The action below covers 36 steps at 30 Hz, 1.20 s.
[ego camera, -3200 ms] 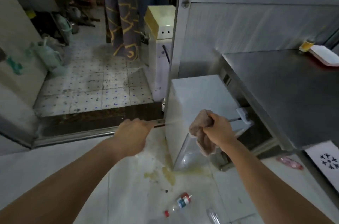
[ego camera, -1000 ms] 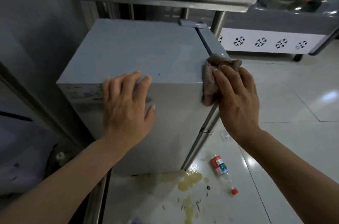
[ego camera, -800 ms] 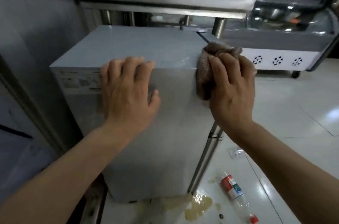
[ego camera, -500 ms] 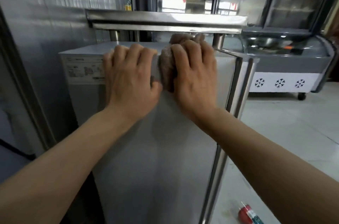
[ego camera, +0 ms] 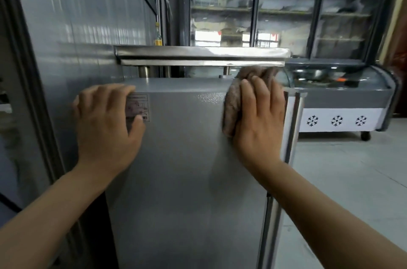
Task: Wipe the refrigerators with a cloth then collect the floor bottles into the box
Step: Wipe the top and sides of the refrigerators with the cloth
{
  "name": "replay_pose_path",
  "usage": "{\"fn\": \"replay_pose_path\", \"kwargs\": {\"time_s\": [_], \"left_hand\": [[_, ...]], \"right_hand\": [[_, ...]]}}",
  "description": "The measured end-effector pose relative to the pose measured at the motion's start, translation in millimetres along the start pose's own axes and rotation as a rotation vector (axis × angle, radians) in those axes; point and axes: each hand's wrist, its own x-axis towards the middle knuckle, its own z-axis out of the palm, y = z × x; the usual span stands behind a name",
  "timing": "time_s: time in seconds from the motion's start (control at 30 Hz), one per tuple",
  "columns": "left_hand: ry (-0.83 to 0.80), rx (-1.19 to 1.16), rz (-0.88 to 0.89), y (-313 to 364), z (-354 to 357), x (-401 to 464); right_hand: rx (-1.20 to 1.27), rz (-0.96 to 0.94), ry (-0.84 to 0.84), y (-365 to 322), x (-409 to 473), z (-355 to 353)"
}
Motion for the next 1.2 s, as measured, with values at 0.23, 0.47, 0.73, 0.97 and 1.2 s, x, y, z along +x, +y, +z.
{"fn": "replay_pose_path", "kwargs": {"time_s": [0.23,0.47,0.73,0.97,1.2], "left_hand": [[-0.02,-0.051,0.071,-8.1,-5.8,1.3],[-0.024,-0.15,0.033,-48.3,-16.1,-3.2],[-0.049,-0.481,-0.004,-57.1,-17.4,-2.0],[-0.102,-0.747,-0.165,-71.6,-32.3,-20.5],[0.013,-0.528,-0.171,-82.5,-39.3,-34.6]], "right_hand": [[0.068,-0.305,-0.015,-84.5,3.3,34.9],[-0.063,-0.192,0.045,-13.5,-9.2,16.6],[0.051,-0.35,0.036,-95.8,-7.2,45.5],[0.038,-0.647,-0.073,-131.8,14.9,48.6],[0.007,-0.758,-0.019,-159.2,31.2,64.1]]}}
